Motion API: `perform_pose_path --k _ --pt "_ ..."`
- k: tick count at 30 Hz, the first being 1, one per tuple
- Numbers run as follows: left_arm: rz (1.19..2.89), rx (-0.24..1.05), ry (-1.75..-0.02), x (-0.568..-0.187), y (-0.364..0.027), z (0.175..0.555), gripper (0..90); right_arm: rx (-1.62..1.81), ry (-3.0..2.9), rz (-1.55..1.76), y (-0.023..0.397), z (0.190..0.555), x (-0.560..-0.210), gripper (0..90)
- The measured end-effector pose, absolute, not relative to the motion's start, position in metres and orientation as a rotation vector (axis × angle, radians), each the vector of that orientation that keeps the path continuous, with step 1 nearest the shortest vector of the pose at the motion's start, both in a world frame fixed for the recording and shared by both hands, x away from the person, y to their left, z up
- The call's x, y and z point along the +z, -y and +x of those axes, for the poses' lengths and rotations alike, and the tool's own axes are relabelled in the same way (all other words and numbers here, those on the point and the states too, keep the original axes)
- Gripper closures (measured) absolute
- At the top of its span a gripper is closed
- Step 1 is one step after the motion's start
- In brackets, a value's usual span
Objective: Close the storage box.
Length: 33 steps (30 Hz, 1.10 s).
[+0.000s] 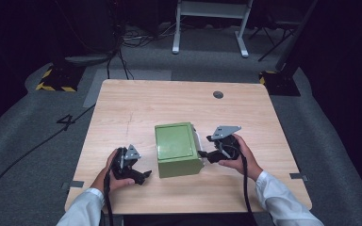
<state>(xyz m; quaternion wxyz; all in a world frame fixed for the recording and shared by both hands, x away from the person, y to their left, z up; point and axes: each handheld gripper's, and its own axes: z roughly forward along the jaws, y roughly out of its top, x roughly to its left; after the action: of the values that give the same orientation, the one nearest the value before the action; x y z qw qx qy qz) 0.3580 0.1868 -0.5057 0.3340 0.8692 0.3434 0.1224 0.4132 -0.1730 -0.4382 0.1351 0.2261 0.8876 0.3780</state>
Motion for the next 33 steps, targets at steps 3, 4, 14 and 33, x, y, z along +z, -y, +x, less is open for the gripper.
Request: perform_pose_path --k 3,4,14,33 --pt "2.269 0.320 -0.897 -0.506 -0.187 0.358 0.5 1.094 -2.565 0.655 0.174 0.413 -0.436 27.7" --pt "2.269 0.320 -0.897 -0.506 -0.187 0.358 0.5 1.067 -2.561 0.648 0.175 0.413 -0.434 26.9" --pt "2.269 0.320 -0.897 -0.506 -0.187 0.358 0.5 1.017 -2.553 0.633 0.182 0.411 -0.431 24.1" --pt "2.272 0.319 -0.895 -0.506 -0.187 0.358 0.5 0.939 -2.512 0.619 0.214 0.402 -0.424 20.5"
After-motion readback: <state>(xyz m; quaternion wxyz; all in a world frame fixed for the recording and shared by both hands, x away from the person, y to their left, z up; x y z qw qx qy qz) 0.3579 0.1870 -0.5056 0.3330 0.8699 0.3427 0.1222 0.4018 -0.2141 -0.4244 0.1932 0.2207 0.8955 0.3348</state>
